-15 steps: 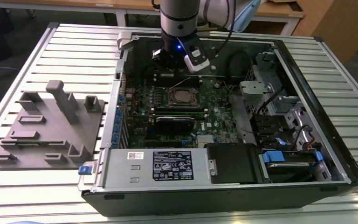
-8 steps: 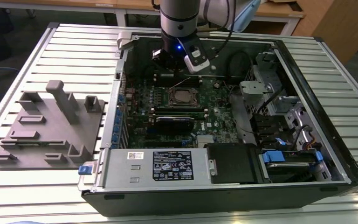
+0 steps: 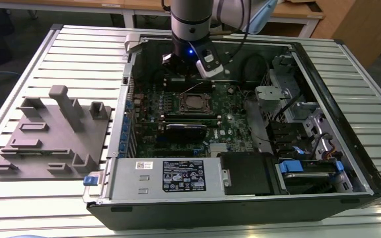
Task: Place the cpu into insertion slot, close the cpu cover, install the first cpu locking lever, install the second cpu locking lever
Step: 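Install the first cpu locking lever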
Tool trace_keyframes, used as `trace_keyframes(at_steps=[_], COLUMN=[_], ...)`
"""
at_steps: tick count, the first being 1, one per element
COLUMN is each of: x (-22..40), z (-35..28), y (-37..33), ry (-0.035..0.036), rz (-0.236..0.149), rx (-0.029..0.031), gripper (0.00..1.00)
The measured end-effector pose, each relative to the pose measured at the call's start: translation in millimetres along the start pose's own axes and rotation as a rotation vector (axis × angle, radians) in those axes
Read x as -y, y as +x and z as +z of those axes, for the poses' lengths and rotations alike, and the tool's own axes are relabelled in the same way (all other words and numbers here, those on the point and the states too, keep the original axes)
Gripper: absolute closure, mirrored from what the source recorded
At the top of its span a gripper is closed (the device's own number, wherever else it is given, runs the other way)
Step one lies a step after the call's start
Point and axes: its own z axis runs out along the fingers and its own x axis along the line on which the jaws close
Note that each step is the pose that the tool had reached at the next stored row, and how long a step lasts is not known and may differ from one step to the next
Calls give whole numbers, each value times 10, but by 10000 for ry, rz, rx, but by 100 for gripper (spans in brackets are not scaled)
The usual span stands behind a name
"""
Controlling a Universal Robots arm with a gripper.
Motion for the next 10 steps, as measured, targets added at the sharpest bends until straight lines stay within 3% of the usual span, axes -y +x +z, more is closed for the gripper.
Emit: trace_keyframes(at_steps=[1,5,8,10], x=[9,28,38,38], z=[-2,-4,-5,-5], y=[-2,-6,-7,-7], ry=[-37,-73,-217,-220], rz=[3,4,11,12], rx=[0,1,4,4], gripper=[90,90,90,90])
